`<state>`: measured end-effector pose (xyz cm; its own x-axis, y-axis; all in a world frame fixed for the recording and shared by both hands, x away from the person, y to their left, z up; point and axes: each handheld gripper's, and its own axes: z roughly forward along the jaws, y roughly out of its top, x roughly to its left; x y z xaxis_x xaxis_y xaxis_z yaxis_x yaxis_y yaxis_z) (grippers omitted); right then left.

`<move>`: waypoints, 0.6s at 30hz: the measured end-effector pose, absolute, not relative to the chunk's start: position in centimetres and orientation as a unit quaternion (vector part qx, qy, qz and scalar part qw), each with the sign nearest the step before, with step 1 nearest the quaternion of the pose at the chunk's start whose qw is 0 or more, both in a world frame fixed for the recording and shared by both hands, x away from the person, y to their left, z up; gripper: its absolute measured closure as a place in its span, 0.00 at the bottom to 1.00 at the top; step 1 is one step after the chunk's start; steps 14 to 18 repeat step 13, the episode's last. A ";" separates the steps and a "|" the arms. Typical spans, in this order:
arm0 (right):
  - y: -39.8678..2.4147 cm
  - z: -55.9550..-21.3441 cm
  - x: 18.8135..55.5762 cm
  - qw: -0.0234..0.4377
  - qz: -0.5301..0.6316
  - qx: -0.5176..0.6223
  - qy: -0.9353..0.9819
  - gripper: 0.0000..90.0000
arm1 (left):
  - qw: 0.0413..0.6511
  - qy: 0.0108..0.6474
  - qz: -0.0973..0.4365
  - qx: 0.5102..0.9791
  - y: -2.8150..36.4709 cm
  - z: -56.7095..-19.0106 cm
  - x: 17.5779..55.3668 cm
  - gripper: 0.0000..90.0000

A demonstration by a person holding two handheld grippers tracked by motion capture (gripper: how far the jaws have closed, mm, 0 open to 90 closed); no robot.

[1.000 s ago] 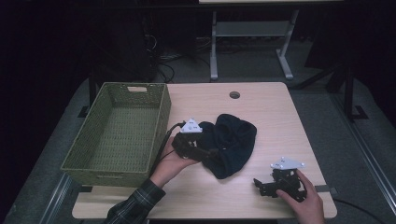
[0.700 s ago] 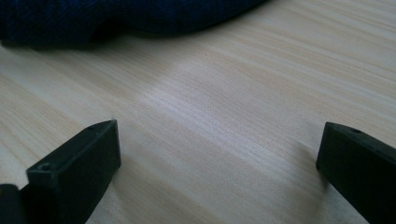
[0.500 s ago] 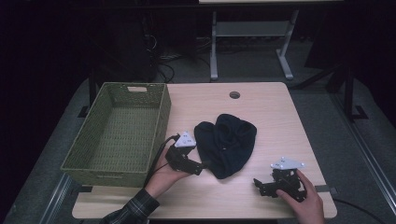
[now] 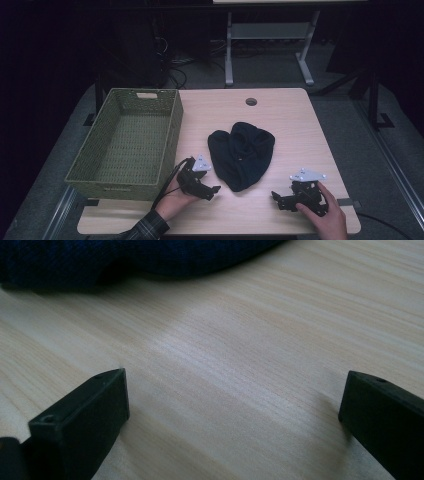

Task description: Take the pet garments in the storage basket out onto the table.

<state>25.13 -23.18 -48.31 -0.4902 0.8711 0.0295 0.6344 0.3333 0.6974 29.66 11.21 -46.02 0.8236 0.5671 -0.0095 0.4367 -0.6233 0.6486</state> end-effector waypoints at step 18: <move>-23.2 -48.3 25.1 0.178 0.332 0.472 0.797 0.00 | 0.372 0.278 0.117 0.878 12.0 -47.8 28.9 0.14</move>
